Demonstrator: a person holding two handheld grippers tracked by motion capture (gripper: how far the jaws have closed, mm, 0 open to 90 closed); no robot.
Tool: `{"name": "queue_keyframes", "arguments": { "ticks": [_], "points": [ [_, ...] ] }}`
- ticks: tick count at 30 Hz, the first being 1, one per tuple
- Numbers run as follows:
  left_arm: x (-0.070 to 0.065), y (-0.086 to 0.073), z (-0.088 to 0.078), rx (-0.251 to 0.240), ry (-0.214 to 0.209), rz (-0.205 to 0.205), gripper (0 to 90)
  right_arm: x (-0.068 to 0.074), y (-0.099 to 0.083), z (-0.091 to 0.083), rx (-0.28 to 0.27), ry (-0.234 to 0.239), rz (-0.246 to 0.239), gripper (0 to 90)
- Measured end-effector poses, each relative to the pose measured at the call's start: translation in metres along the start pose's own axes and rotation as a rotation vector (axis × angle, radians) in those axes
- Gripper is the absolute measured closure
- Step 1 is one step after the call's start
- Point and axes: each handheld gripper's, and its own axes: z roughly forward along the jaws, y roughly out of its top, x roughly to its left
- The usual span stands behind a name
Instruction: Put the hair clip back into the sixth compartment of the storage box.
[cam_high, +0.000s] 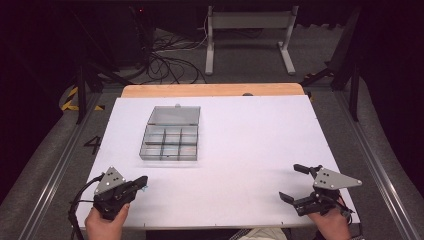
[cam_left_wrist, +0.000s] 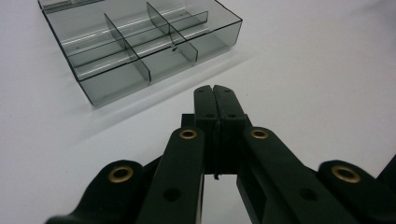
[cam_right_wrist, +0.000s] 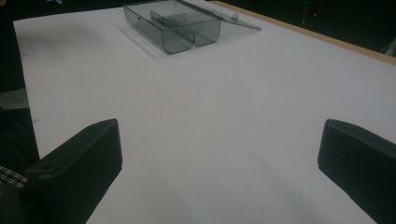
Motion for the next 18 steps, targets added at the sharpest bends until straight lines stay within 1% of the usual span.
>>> {"name": "queue_keyframes", "arguments": {
  "ticks": [3,8,9,11,18],
  "points": [
    [0.001,0.001,0.0,0.005,-0.018,-0.004,89.5,0.0,0.0,0.0,0.0,0.0,0.001,0.7],
    [0.002,0.006,-0.001,-0.009,-0.023,-0.005,89.5,0.0,0.0,0.0,0.003,-0.001,0.002,0.7],
    [0.002,0.007,-0.001,-0.011,-0.029,-0.014,89.5,0.0,0.0,0.0,0.003,-0.001,0.002,0.7],
    [0.002,0.01,-0.001,-0.017,-0.025,-0.003,89.5,0.0,0.0,0.0,0.005,-0.001,0.0,0.7],
    [0.002,0.02,0.004,-0.011,-0.033,0.007,89.5,0.0,0.0,0.0,0.004,-0.002,0.002,0.7]
  ]
}}
